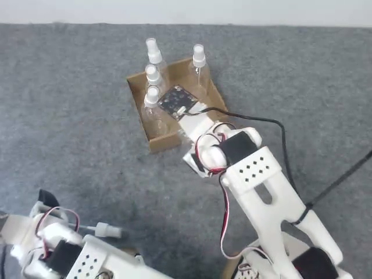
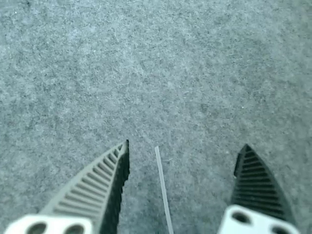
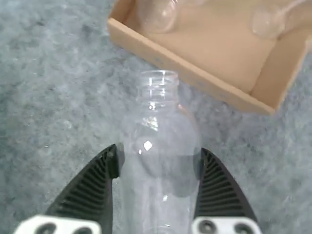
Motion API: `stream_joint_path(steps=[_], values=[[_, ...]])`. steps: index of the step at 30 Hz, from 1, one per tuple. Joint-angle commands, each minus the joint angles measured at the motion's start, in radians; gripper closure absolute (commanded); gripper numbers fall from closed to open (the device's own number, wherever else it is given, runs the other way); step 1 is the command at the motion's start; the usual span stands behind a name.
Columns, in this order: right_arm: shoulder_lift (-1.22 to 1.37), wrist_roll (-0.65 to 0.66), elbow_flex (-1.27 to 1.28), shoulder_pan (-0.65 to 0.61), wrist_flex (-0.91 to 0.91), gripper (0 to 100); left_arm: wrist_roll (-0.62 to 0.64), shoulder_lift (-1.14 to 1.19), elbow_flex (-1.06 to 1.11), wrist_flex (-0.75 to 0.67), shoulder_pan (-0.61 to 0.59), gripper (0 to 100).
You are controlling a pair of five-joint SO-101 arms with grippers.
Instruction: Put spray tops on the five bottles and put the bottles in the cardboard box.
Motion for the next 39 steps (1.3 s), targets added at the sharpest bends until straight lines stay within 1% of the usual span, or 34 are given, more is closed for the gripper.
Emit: stream_joint_path(steps=[1, 3, 5, 7, 14, 18, 20, 23, 27, 30, 35, 39], values=[[-0.054, -0.064, 0.04, 0.068, -0.062, 92.9, -0.014, -0.02, -0.012, -0.008, 0.005, 67], [-0.054, -0.098, 0.092, 0.09, -0.117, 92.9, -0.092, -0.02, -0.016, -0.021, 0.005, 67], [-0.054, -0.104, 0.138, 0.105, -0.166, 92.9, -0.198, -0.02, -0.022, -0.025, 0.005, 67], [-0.054, -0.107, 0.166, 0.116, -0.2, 92.9, -0.269, -0.02, -0.035, -0.026, 0.005, 67], [-0.054, -0.109, 0.222, 0.122, -0.265, 92.9, -0.361, -0.018, -0.076, -0.025, 0.005, 68], [-0.054, -0.11, 0.239, 0.157, -0.283, 92.9, -0.4, -0.017, -0.139, -0.015, 0.005, 68], [-0.061, -0.14, 0.239, 0.18, -0.283, 92.9, -0.407, -0.015, -0.182, 0.012, 0.008, 68], [-0.085, -0.176, 0.241, 0.2, -0.28, 92.9, -0.456, -0.015, -0.237, 0.064, 0.061, 68], [-0.134, -0.183, 0.275, 0.203, -0.282, 92.9, -0.485, -0.015, -0.268, 0.074, 0.103, 68], [-0.182, -0.183, 0.299, 0.203, -0.285, 92.9, -0.525, -0.014, -0.308, 0.087, 0.107, 68], [-0.246, -0.176, 0.37, 0.203, -0.354, 92.9, -0.594, -0.014, -0.437, 0.19, 0.107, 68], [-0.265, -0.176, 0.381, 0.205, -0.36, 92.9, -0.628, -0.014, -0.486, 0.207, 0.109, 68]])
